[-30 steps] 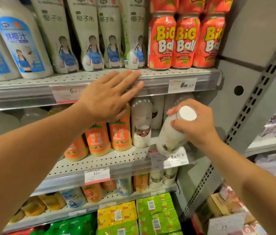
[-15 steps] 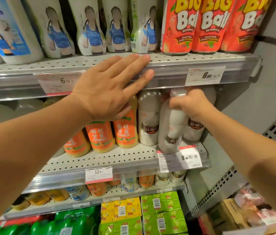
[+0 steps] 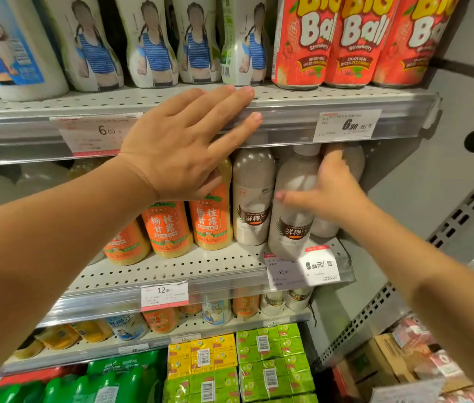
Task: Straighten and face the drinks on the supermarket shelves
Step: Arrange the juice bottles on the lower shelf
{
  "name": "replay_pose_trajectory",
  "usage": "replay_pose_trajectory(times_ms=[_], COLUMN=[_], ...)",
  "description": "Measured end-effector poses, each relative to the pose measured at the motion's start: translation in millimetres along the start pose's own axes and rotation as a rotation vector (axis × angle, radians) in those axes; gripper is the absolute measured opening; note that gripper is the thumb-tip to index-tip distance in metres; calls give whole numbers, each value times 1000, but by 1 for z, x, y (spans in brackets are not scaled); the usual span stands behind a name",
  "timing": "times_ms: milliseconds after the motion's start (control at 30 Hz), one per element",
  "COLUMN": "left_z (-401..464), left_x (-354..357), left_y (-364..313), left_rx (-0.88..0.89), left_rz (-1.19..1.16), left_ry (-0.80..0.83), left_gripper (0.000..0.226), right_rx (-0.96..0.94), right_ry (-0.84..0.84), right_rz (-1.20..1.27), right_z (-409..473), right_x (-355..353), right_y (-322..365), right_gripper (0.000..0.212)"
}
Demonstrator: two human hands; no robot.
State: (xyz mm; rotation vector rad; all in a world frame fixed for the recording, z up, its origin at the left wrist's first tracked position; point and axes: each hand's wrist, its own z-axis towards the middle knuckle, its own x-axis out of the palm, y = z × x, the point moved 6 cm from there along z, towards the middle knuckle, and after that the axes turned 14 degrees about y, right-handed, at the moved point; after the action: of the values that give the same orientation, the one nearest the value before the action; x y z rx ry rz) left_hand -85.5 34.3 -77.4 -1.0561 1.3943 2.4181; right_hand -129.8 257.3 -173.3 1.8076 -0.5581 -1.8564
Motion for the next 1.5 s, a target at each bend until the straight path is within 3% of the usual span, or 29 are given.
replay_pose_trajectory(times_ms=[100,200,300,333,433,500,667,800,900,1000,1133,1233,1400,1500], left_z=[0,1,0,0,1,1,1,1,1,1,0,0,-3,-3], left_x=[0,-1,0,0,0,1,2,3,3,2,3,4,1,-5], left_y=[0,0,0,0,0,0,0,1,0,0,-1,1,-1,-3], left_rx=[-8,-13,-13,-13,-8,-7,-10,-12,-11,-12,-13,-19,-23,-51], left_rz=[-2,1,15,21,26,29,38,52,44,52,51,48,-18,-74], left_ry=[13,24,27,25,23,19,2,3,11,6,12,31,92,143], left_gripper=[84,85,88,88,89,88,85,85,84,82,81,82,80,81], right_rx=[-80,-78,31,62,47,9,96,104,129,137,107,59,-94,-184], right_ry=[-86,-56,12,30,25,-10,14,-85,-57,-18,-54,-92,-155,-25], right_rz=[-198,-219,-305,-321,-347,-326,-391,-571,-531,-512,-507,-516,-345,-347], right_z=[-11,-4,9,13,21,21,13,9,14,20,22,17,-35,-73], right_x=[14,19,20,20,18,18,30,31,30,32,34,36,72,116], right_y=[3,-1,-6,-8,-6,-2,-14,-17,-18,-20,-18,-16,-16,-10], right_gripper=[79,84,48,46,84,92,61,53,42,74,87,110,92,79])
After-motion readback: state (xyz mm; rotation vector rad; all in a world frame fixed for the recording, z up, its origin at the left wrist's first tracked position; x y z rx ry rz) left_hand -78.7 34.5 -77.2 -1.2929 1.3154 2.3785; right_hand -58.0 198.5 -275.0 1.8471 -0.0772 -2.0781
